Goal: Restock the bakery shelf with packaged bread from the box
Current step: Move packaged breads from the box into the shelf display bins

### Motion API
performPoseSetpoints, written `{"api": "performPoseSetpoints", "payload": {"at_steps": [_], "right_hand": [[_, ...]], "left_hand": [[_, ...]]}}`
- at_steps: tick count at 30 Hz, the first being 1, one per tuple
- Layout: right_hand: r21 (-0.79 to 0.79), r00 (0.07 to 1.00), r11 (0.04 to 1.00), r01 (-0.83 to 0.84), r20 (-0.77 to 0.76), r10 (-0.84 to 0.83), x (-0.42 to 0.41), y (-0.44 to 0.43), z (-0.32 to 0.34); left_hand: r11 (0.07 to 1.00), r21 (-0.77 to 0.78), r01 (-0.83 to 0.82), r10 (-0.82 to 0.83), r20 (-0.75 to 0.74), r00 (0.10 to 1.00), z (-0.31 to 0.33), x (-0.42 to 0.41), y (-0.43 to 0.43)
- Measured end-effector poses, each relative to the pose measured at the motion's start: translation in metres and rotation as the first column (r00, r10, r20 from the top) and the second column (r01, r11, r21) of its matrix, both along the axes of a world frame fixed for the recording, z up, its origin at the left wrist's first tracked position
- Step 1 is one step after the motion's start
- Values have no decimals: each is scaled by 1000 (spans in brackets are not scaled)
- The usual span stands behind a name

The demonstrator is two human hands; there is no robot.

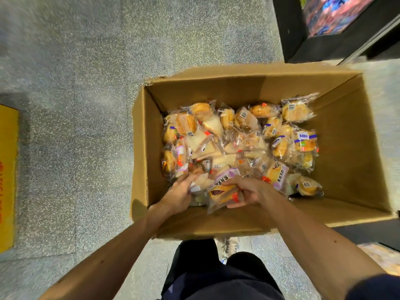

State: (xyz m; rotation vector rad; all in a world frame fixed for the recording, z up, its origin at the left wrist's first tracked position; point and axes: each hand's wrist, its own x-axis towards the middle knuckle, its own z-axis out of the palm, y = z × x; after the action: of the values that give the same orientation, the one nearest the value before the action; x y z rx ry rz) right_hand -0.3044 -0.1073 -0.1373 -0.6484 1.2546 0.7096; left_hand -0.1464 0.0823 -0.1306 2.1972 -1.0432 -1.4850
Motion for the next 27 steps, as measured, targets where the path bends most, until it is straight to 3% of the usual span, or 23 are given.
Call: {"api": "performPoseSetpoints", "payload": {"at_steps": [3, 7, 11, 18, 21, 24, 27], "right_hand": [[-37, 995, 997, 65, 82, -62, -16, -10, 30], [-5, 940, 960, 279, 205, -272, -45, -24, 65], [-63, 858, 902, 427, 343, -382, -78, -37, 107], [-159, 699, 766, 623, 553, -453, -171, -33, 193], [-133, 612, 698, 703, 613, -500, -228, -21, 225], [-107, 489, 589, 801, 686, -539, -295, -11, 252], [-138, 419, 491, 860, 740, -526, -368, 5, 283]], "left_hand": [[973, -207, 102, -87, 79, 993, 34, -4, -7], [886, -398, 239, -157, 226, 961, 74, -16, -23], [739, -520, 428, -237, 395, 888, 114, -38, -53], [463, -664, 587, -184, 576, 796, 181, -123, -100], [306, -732, 609, -209, 572, 793, 211, -185, -113], [231, -766, 600, -248, 550, 798, 239, -247, -127], [96, -807, 583, -344, 523, 780, 267, -312, -143]]}}
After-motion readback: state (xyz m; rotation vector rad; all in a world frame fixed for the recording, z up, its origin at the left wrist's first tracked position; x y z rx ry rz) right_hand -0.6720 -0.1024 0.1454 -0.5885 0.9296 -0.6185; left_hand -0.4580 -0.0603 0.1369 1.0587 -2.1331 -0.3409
